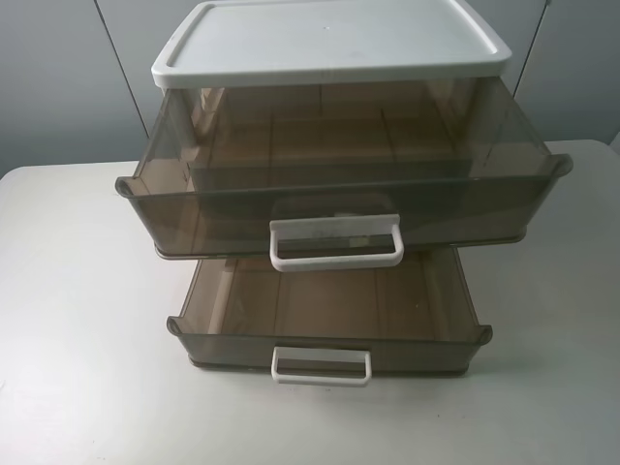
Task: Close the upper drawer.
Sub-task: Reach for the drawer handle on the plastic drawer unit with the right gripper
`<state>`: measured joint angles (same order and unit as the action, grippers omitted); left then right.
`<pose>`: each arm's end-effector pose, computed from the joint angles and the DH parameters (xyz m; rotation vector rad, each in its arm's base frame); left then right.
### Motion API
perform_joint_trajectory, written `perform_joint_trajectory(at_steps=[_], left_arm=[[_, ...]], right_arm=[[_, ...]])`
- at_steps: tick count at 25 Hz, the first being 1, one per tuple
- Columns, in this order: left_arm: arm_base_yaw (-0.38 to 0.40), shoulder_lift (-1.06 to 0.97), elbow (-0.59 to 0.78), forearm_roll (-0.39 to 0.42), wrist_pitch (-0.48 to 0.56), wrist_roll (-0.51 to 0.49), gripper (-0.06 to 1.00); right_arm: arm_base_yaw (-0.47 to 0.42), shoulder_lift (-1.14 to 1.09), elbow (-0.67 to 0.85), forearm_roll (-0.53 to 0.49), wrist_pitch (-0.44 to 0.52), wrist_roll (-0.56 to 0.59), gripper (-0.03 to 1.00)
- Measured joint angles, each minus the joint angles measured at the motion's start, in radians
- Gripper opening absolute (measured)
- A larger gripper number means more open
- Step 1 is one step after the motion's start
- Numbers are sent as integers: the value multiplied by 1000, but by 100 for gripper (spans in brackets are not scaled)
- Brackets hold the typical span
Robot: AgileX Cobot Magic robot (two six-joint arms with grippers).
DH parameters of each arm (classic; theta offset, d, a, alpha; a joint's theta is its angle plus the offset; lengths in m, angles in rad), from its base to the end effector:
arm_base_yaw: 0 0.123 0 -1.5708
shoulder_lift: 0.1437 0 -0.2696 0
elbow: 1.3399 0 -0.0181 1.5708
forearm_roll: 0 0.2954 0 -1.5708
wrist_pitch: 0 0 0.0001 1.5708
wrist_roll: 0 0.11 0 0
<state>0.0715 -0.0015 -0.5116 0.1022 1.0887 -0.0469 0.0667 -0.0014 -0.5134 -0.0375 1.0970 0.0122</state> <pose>0.0626 0.0145 0.2917 -0.1290 2.0537 0.1378 0.0632 0.0005 0.2911 -0.0534 2.0645 0.0036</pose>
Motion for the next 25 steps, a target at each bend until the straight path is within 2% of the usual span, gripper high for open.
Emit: perform_joint_trajectory(at_steps=[25], left_arm=[[0,0,0,0,0,0,74]], right_arm=[[0,0,0,0,0,1,70]])
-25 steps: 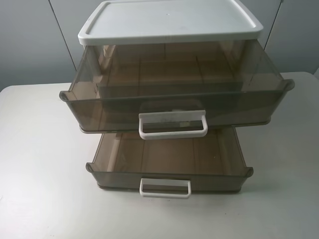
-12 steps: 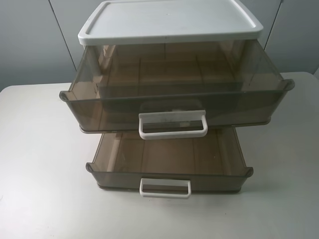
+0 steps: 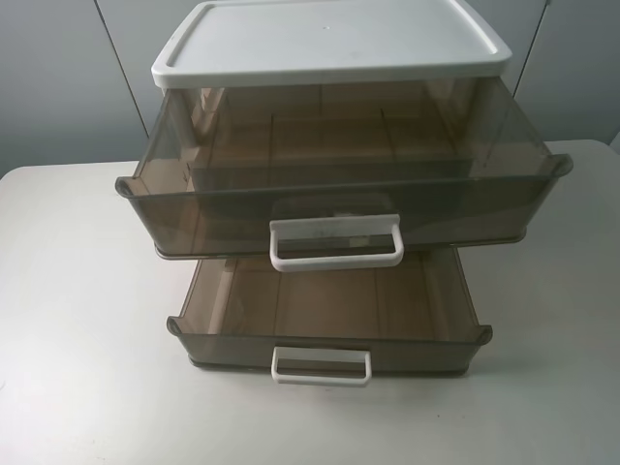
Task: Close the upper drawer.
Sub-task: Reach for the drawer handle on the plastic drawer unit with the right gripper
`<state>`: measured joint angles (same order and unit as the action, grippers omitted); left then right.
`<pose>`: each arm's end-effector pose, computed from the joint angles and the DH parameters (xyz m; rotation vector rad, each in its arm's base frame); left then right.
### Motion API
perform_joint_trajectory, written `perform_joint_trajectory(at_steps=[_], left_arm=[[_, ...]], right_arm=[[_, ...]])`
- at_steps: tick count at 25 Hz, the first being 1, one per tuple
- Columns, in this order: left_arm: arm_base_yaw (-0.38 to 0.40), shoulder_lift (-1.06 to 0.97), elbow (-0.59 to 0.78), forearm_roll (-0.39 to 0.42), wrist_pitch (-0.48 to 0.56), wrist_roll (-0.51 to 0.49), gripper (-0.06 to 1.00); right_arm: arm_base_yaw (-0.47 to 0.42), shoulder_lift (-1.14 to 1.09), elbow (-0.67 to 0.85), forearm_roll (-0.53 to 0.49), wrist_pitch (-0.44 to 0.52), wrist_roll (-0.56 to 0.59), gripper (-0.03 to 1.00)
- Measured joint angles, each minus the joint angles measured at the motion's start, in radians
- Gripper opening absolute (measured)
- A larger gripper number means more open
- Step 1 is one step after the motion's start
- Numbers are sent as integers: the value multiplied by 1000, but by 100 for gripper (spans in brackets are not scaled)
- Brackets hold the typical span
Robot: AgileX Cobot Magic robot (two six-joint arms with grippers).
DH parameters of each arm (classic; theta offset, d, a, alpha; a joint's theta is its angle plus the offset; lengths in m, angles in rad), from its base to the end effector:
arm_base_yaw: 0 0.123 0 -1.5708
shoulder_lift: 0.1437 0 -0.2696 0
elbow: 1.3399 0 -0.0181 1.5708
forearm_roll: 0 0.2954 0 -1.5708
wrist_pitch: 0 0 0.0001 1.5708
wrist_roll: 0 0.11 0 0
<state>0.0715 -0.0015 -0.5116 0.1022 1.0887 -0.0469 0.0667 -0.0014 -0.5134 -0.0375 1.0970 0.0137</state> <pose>0.0626 0.0145 0.2917 -0.1290 2.0537 0.1378 0.0632 0.0005 0.2911 -0.0518 2.0646 0.0045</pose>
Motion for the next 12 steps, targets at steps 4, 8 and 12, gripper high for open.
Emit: perform_joint_trajectory(at_steps=[4,8,12], left_arm=[[0,0,0,0,0,0,74],[0,0,0,0,0,0,74],[0,0,0,0,0,2,74]], right_arm=[[0,0,0,3,0,1,70],[0,33,-11,38,0,1,70],[0,155,-91,82,-28,-49,70]])
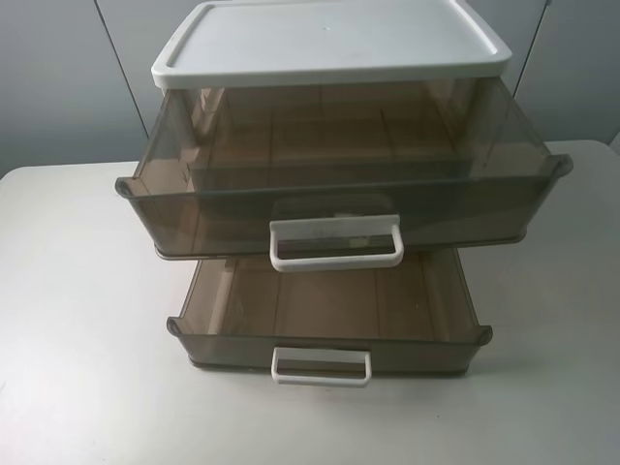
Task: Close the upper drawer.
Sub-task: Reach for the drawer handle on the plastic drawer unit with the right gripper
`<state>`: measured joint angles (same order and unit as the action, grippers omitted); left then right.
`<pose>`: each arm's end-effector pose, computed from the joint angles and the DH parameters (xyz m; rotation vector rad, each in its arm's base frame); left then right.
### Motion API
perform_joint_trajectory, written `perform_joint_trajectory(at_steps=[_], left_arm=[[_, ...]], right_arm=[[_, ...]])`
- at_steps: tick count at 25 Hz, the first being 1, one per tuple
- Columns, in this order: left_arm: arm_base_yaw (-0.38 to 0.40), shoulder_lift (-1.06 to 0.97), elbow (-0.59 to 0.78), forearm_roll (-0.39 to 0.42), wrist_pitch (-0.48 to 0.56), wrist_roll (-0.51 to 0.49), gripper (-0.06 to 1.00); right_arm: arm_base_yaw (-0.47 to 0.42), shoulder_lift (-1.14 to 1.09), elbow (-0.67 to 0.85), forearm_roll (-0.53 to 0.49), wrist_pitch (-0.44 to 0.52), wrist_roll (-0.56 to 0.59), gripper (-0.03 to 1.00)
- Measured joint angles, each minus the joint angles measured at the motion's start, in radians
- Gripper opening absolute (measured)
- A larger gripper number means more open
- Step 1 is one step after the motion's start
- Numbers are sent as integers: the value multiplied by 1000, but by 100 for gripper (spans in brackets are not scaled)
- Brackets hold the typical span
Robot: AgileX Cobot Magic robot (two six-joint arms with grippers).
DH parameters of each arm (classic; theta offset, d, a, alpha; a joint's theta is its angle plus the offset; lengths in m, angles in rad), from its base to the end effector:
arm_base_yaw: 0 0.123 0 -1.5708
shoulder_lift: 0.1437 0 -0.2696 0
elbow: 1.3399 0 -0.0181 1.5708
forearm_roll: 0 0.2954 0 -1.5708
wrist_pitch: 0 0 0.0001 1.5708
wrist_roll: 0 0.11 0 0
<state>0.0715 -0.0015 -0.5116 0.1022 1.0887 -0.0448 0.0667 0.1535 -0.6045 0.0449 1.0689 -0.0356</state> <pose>0.0626 0.0145 0.2917 -0.1268 2.0539 0.1391 0.0809 0.0097 0.3132 -0.1084 2.0987 0.0731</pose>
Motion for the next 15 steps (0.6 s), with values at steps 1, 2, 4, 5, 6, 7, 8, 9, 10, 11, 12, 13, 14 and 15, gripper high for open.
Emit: perform_joint_trajectory(at_steps=[1,2,4,5,6,7,8,9,10,11,12,13,14,15], left_arm=[[0,0,0,0,0,0,74],[0,0,0,0,0,0,74],[0,0,0,0,0,0,74],[0,0,0,0,0,0,74],[0,0,0,0,0,0,74],[0,0,0,0,0,0,74],[0,0,0,0,0,0,74],[0,0,0,0,0,0,74],[0,0,0,0,0,0,74],[0,0,0,0,0,0,74],[0,0,0,0,0,0,74],[0,0,0,0,0,0,74],[0,0,0,0,0,0,74],[0,0,0,0,0,0,74]], right_arm=[[0,42,-25,20,-7,-23,70],[0,86,-45,43,-15,-50,70],[0,171,-94,94,-35,-114,70],[0,218,-113,127,-51,-151,70],[0,265,-136,155,-69,-182,70],[2,304,-160,190,-89,-221,70],[7,351,-185,223,-99,-261,70],[18,397,-207,250,-107,-303,70],[35,444,-235,269,-108,-337,70],[53,481,-265,288,-110,-376,70],[81,524,-290,298,-112,-412,70],[114,562,-318,305,-112,-439,70],[146,593,-346,307,-112,-474,70],[188,626,-373,309,-108,-511,70]])
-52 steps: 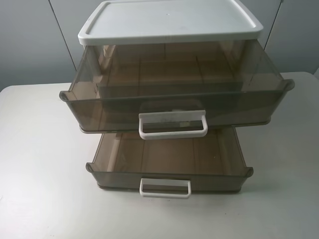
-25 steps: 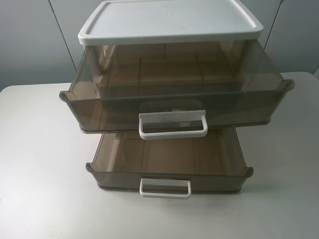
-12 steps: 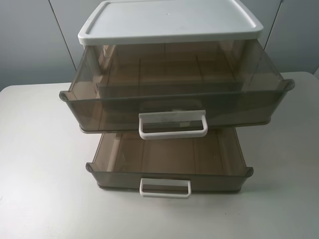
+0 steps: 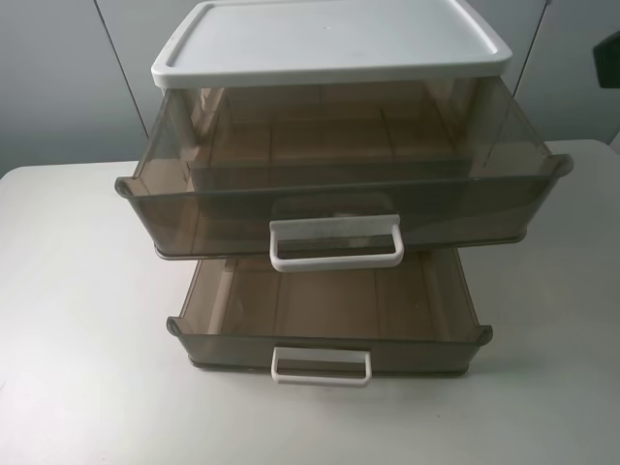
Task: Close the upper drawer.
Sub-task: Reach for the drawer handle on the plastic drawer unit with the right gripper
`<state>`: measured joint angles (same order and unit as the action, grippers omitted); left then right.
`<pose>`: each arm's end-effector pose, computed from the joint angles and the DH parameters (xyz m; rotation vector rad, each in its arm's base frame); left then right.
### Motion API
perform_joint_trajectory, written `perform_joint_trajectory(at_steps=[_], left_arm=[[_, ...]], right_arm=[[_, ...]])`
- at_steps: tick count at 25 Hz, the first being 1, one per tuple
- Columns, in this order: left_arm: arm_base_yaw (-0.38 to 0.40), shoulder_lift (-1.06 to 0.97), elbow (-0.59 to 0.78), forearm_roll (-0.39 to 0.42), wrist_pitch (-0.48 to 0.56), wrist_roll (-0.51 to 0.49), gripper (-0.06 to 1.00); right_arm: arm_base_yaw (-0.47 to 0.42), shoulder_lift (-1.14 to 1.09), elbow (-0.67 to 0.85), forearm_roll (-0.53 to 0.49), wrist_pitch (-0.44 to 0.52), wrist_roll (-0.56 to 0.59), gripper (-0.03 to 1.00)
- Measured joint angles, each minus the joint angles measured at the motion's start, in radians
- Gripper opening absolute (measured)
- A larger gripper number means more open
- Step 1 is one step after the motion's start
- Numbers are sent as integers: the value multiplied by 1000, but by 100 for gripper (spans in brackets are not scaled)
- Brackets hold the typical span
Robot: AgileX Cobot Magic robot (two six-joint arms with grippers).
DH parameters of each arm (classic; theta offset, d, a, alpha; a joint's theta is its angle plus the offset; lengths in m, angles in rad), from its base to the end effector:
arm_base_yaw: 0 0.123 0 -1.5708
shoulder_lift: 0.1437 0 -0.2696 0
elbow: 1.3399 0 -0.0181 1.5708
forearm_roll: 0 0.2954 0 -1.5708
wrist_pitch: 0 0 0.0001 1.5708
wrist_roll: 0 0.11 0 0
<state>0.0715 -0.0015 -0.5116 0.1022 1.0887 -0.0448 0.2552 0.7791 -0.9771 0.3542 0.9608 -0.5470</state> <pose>0.0626 0.0145 0.2917 -0.1268 2.0539 0.1391 0.1855 0.0807 0.3749 -0.7930 2.0504 0.2725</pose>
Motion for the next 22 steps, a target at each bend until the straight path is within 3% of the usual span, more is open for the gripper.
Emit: perform_joint_trajectory(at_steps=[5,11,16,22], left_arm=[[0,0,0,0,0,0,74],[0,0,0,0,0,0,74],[0,0,0,0,0,0,74],[0,0,0,0,0,0,74]], right_arm=[[274,115,-70,-18,5,-130,70],[548,227,-84,-78,11,-168,70],[705,348,-84,-95,14,-168,70],[811,474,-84,-182,14,-169,70]])
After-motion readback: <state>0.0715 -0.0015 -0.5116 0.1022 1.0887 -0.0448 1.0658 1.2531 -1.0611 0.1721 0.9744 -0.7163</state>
